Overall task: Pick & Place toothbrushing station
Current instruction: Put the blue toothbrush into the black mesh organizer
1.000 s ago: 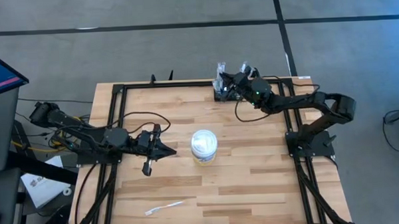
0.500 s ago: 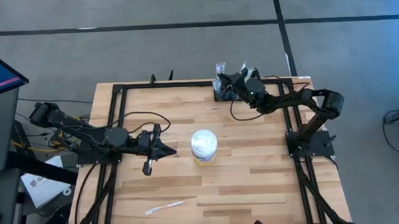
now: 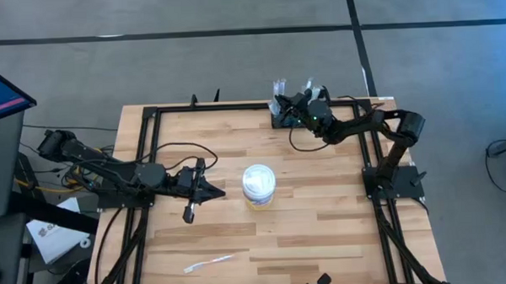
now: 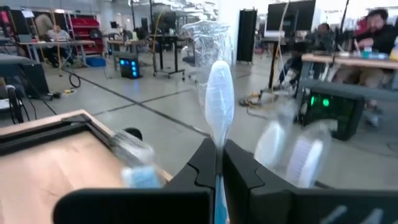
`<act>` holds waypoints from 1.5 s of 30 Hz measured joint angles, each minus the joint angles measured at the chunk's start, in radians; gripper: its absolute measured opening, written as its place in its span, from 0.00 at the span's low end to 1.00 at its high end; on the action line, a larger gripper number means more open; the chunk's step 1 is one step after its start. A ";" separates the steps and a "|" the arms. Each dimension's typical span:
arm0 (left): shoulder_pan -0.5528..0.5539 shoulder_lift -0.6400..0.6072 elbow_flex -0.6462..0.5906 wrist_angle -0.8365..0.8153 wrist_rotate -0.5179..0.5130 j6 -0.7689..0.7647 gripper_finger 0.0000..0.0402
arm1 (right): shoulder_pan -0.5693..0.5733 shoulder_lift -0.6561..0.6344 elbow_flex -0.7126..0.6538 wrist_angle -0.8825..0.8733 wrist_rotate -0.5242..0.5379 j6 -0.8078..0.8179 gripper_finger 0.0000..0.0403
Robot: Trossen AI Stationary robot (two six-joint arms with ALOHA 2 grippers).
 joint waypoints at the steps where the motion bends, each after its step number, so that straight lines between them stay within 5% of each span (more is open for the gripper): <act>1: 0.000 0.000 0.000 -0.002 0.000 -0.001 0.00 | -0.001 0.015 0.000 0.007 0.000 0.012 0.00; 24: 0.000 0.031 0.000 0.020 -0.002 -0.007 0.00 | -0.003 0.063 0.000 -0.067 -0.001 0.071 0.01; 45: 0.000 0.031 0.000 0.021 -0.003 -0.008 0.00 | 0.007 0.060 0.000 -0.021 -0.006 0.063 0.14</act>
